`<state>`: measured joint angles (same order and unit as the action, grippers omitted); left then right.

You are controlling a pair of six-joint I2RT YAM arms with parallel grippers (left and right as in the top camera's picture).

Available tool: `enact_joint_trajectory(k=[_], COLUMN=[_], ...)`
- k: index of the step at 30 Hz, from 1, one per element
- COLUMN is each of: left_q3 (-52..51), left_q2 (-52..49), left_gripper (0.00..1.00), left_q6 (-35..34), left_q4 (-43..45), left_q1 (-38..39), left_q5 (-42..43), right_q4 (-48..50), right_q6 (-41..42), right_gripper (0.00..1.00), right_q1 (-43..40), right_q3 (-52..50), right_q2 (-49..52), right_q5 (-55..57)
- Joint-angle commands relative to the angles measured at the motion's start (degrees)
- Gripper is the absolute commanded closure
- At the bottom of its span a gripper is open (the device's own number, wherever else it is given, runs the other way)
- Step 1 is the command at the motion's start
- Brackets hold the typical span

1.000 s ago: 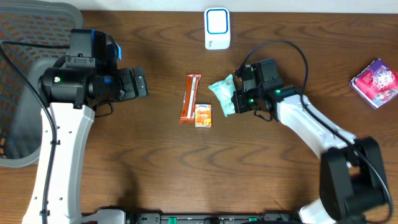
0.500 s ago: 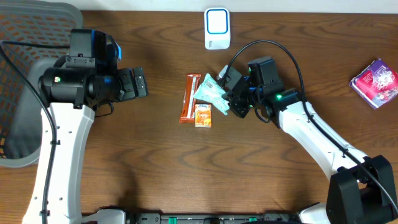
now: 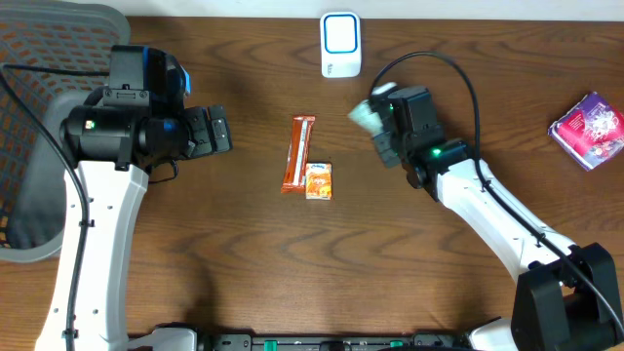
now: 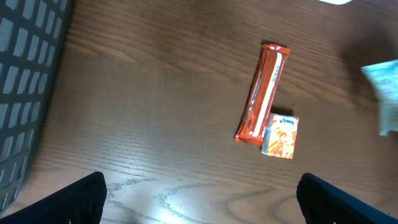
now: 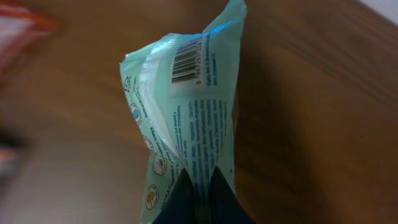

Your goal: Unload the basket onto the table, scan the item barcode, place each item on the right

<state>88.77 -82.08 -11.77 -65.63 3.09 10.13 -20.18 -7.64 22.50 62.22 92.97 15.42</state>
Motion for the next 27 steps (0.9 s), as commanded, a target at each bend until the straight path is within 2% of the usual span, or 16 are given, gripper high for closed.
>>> enact_joint_trajectory(k=[1,9,18,22,25,27], left_q3=[0.3,0.3,0.3,0.3,0.3,0.3], left_q2=[-0.3,-0.3,-0.3,-0.3,-0.3,-0.3], left_gripper=[0.02,0.02,0.02,0.02,0.02,0.02], left_q6=[0.1,0.1,0.1,0.2,0.1,0.1], left_q4=[-0.1,-0.1,-0.1,-0.1,-0.1,-0.1], left_q1=[-0.2,-0.2,-0.2,-0.2,-0.2,-0.2], left_q5=[-0.3,-0.3,-0.3,-0.3,-0.3,-0.3], right_q4=[-1.8,-8.5,-9.4,-9.0,-9.1,-9.2], right_q6=[8.3,10.9,11.1,12.0,11.9,12.0], right_gripper=[0.98,0.99,0.98,0.79,0.67,0.55], right_q1=[0.1,0.1,2.8,8.0,12.1,14.4], right_q3=[0.9,0.8,0.8,1.4,3.0,4.5], right_q2=[-0.3,5.6,16.1,15.4,14.8,14.4], right_q5=[23.8,35.3,35.3,34.4,29.3,24.2])
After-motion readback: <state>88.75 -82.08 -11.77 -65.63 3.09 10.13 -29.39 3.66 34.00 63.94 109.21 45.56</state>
